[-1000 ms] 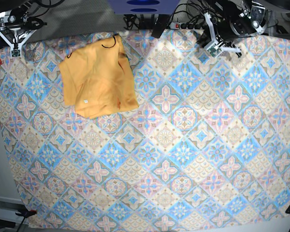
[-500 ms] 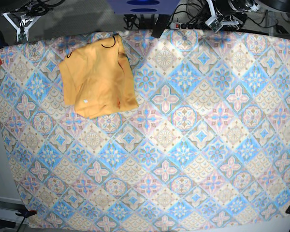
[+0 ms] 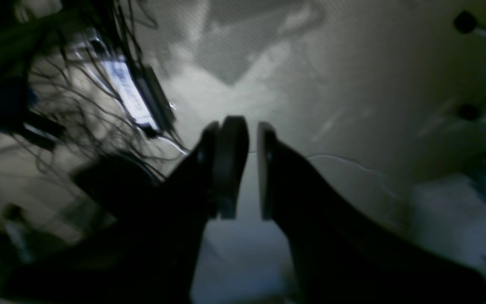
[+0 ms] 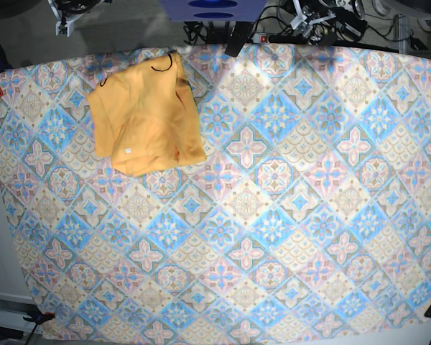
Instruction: Fold the T-shirt properly
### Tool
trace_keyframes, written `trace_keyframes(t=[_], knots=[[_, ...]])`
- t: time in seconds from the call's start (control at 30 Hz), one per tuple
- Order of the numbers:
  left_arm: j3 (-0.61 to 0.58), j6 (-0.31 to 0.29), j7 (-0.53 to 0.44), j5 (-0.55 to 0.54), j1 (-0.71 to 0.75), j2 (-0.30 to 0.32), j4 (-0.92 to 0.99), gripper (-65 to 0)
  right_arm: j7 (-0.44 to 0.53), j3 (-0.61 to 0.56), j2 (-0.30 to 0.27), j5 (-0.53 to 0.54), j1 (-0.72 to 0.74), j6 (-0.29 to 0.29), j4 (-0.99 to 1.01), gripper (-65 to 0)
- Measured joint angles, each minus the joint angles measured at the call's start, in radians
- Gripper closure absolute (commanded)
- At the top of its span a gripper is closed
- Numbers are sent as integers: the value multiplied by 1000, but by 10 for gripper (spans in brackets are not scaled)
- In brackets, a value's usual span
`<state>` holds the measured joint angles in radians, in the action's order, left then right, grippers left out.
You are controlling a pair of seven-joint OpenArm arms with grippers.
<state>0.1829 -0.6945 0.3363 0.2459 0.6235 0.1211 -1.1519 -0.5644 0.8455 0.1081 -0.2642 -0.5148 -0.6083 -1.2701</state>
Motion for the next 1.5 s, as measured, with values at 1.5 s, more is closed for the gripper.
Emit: trace_keyframes(t=[1.5], knots=[[72,542,-90,211,-606,-85,1005,-83,747,3,-178,-170,422,464,1270,-86]])
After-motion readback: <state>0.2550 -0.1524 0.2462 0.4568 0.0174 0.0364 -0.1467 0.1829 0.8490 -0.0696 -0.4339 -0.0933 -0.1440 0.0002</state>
